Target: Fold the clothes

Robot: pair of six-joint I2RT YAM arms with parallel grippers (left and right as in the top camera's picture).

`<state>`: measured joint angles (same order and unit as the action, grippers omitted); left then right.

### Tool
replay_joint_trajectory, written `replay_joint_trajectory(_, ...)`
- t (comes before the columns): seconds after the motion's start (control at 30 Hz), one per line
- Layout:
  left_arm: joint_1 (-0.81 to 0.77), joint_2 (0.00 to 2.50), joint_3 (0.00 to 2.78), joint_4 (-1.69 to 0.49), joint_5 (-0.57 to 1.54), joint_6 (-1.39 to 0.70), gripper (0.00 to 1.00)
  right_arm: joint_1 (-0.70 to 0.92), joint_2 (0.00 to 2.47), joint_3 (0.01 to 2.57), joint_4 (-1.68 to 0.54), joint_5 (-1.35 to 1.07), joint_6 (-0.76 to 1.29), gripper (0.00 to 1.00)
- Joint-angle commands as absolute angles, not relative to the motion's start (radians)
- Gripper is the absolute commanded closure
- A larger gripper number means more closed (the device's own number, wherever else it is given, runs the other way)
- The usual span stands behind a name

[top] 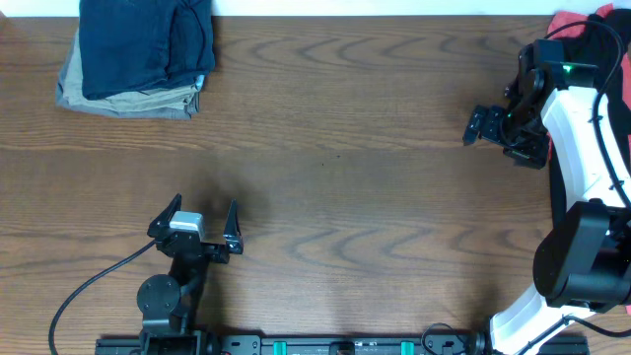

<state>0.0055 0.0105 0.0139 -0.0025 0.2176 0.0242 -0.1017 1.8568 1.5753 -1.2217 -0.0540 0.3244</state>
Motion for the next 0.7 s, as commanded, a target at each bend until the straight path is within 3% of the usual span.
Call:
replay_joint_trajectory(0.0, 0.01, 0.004, 0.004, -0.048, 0.224, 0.033, 0.02, -0.109, 1.85, 1.582, -1.222, -0.049, 0.31, 0.01)
replay_joint_trajectory(0.47, 0.01, 0.004, 0.004, -0.048, 0.224, 0.033, 0.02, -0.09, 1.85, 1.575, -1.222, -0.049, 0.31, 0.01)
replay_joint_trajectory(0.67, 0.01, 0.004, 0.004, -0.048, 0.224, 0.033, 0.02, -0.009, 1.754, 1.575, -1.222, -0.049, 0.31, 0.01)
